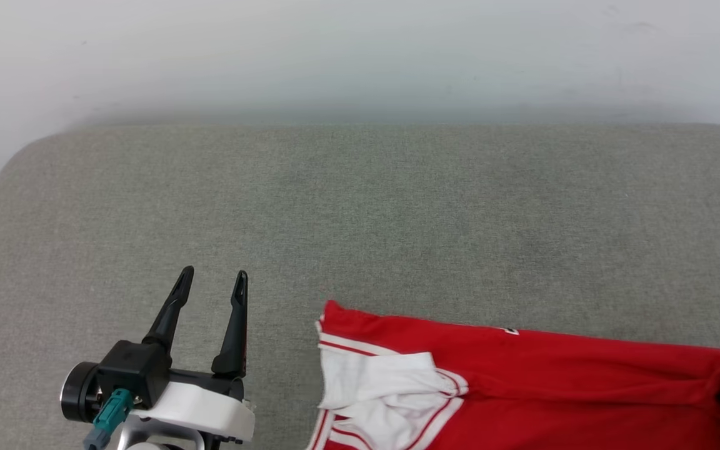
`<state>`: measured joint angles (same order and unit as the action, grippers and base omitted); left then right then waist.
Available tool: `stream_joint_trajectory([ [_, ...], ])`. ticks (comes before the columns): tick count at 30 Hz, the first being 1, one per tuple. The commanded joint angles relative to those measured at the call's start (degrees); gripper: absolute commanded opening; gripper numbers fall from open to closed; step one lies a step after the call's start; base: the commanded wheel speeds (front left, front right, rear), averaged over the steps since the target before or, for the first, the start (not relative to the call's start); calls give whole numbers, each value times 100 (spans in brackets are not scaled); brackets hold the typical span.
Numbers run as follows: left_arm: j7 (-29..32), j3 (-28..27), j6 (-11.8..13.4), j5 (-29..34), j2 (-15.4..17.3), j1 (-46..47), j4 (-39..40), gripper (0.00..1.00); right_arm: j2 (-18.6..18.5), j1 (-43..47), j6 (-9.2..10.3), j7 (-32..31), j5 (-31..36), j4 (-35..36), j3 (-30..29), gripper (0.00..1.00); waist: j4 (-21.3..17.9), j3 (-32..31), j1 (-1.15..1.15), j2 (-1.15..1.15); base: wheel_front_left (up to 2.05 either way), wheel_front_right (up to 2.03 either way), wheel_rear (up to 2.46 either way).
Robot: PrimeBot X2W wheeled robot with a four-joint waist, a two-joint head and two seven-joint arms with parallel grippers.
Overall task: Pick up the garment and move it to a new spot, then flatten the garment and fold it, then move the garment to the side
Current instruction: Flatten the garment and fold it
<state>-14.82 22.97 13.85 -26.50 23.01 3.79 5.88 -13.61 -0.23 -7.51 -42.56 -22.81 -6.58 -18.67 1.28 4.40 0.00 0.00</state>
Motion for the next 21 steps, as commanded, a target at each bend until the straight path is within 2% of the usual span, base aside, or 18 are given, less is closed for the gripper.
stream_joint_trajectory([
  [1, -11, 12, 14, -21, 12, -78, -9, 100, -35, -83, 4, -82, -9, -11, -230, 0, -36, -24, 0, 0, 0, 0, 0],
  [4, -1, 21, 27, -30, 7, -99, -32, 100, 165, -145, 4, -367, -246, -19, -495, 0, -78, -51, 0, 0, 0, 0, 0],
  [7, 0, 34, 14, -40, 3, -124, -42, 100, 575, -275, 4, -1019, -913, -23, -719, 0, -105, -91, 0, 0, 0, 0, 0],
  [11, -5, 70, 0, -38, -17, -115, -58, 100, 933, -395, 4, -1949, -1794, 111, -868, 0, -74, -144, 0, 0, 0, 0, 0],
  [13, 0, 83, -11, -46, -19, -97, -68, 100, 1030, -408, 4, -2293, -2238, 186, -871, 0, -32, -164, 0, 0, 0, 0, 0],
  [14, 0, 83, -11, -46, -19, -97, -68, 100, 1030, -408, 4, -2293, -2238, 186, -871, 0, -32, -164, 0, 0, 0, 0, 0],
  [16, 12, 105, -19, -51, -23, -76, -78, 100, 1064, -421, 4, -2565, -2730, 231, -823, 0, 22, -170, 0, 0, 0, 0, 0],
  [17, 26, 140, -38, -58, -38, -31, -94, 100, 1082, -389, 4, -2664, -3337, 105, -589, 0, 105, -168, 0, 0, 0, 0, 0],
  [21, 33, 181, -63, -82, -90, 25, -130, 100, 1076, -425, 4, -2510, -4175, -139, 65, 0, 264, -143, 0, 0, 0, 0, 0],
])
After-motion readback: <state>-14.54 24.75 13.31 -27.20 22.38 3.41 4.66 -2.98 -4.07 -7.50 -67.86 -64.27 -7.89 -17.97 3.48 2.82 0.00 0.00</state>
